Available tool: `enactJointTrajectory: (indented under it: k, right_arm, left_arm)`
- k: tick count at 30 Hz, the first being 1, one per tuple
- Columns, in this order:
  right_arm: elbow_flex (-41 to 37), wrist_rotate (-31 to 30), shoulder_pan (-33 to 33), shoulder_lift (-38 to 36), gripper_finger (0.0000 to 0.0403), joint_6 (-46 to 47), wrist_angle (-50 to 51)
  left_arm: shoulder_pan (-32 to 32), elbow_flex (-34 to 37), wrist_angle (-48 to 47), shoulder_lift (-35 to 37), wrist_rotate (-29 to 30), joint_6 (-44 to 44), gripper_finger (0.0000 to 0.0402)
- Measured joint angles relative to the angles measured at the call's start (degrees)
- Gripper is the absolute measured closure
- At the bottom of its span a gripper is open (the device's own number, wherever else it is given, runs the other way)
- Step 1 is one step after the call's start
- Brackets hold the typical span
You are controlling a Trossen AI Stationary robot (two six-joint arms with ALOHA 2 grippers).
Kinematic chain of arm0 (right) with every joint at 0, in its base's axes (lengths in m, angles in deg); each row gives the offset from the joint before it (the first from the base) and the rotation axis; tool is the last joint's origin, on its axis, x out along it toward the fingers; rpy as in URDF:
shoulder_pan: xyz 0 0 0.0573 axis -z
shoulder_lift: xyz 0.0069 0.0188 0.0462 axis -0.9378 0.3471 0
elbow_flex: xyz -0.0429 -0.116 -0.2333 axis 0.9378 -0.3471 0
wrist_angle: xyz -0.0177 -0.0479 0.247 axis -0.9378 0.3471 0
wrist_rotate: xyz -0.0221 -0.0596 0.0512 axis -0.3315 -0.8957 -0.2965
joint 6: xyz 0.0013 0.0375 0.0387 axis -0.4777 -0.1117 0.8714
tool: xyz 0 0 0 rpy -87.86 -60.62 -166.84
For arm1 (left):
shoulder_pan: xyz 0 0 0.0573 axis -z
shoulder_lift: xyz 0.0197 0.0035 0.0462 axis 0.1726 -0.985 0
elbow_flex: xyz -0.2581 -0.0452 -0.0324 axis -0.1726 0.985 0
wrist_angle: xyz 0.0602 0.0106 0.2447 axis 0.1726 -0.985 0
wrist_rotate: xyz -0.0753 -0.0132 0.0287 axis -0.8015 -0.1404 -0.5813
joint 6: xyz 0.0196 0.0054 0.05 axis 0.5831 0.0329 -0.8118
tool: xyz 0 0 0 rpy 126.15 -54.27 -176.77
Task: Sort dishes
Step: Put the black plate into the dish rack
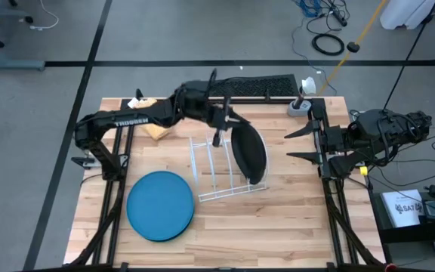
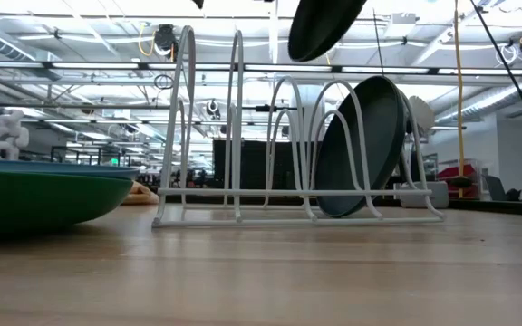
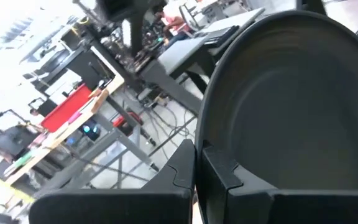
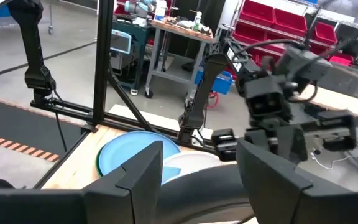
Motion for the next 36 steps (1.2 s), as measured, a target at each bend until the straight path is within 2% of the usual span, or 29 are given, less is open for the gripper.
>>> enactJointTrajectory:
  k: [8,21,28,36]
  right_arm:
    - [0.0,0.0,0.02,0.02,0.0204,-1.86,0.02]
    - [0.0,0.0,0.0,0.0,0.0204,-1.88,0.74]
    - [0.0,0.0,0.0,0.02,0.0204,-1.83,0.83]
    - [-0.02,0.0,0.02,0.02,0.0204,-1.64,0.83]
  left_arm:
    - [-3.49,1.06,-0.04,-2.83,-2.97,0.4,0.0389]
    - [-4.62,2.25,1.34,-6.43,-3.48,0.05,0.039]
    - [-4.62,2.25,-3.04,-6.54,-2.56,-0.17,0.0389]
    - [-4.6,2.25,-6.42,-6.54,0.56,-0.06,0.0351]
